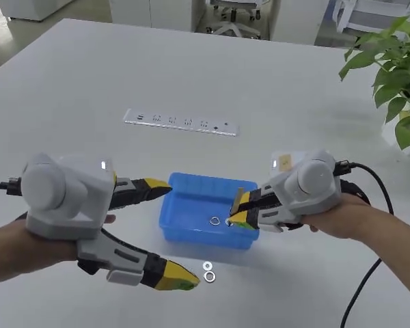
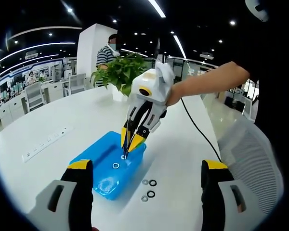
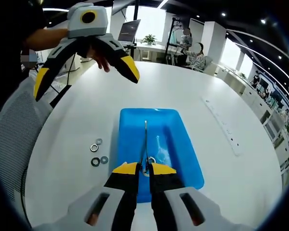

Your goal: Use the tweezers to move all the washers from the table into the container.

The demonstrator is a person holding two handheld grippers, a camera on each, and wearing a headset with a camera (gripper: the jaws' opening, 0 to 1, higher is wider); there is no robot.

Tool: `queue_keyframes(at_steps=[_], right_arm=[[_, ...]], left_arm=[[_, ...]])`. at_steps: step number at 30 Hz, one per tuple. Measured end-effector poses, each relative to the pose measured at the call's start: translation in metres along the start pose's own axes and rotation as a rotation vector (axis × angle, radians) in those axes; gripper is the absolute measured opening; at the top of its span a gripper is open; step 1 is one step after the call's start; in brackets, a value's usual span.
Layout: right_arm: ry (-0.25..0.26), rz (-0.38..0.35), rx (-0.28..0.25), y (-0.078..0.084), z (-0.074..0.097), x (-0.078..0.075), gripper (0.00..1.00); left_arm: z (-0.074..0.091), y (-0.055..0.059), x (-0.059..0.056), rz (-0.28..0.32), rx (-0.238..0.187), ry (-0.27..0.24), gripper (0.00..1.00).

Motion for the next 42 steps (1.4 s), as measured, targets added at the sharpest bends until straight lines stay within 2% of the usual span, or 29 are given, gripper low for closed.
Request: queue_keyframes(at_steps=[7, 12, 21, 25, 31, 37, 42], right_arm=[[-0.014, 0.003, 0.007, 0.004, -0.006, 0.0, 0.09], [-0.021, 0.007, 0.011, 0.006, -0.01, 0.0, 0.09], [-0.038, 0.005, 0.017, 0.008, -0.014, 0.001, 0.09], [-0.039, 0.004, 0.014, 0.008, -0.015, 0.001, 0.09], [-0.042, 0.002, 0.013, 0.008, -0.015, 0.0, 0.09], [-0.043, 0.006, 0.013, 0.008, -0.015, 0.0, 0.09], [-0.046, 0.012, 0.014, 0.008, -0.015, 0.001, 0.09]], left_arm=[[-0.001, 0.0, 0.005, 0.002, -0.002, -0.003, 0.96], [-0.003, -0.003, 0.012, -0.015, -0.013, 0.006, 0.83], [-0.014, -0.014, 0.03, -0.059, -0.003, 0.018, 0.58], [-0.02, -0.018, 0.037, -0.071, -0.004, 0.022, 0.52], [-0.031, -0.023, 0.046, -0.098, 0.013, 0.025, 0.37], [-0.041, -0.026, 0.054, -0.108, 0.016, 0.024, 0.31], [-0.048, -0.027, 0.056, -0.121, 0.027, 0.04, 0.27]])
Point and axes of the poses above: the centre of the closed fingertips' face, and the gripper's own axes: z roughly backward along the fingers, x roughly to its left, y roughly out of its underside, the point moved 5 cm from there along z, roughly backward along the fingers, and after that the axes turned 12 degrees about y, right-handed, at the moved point
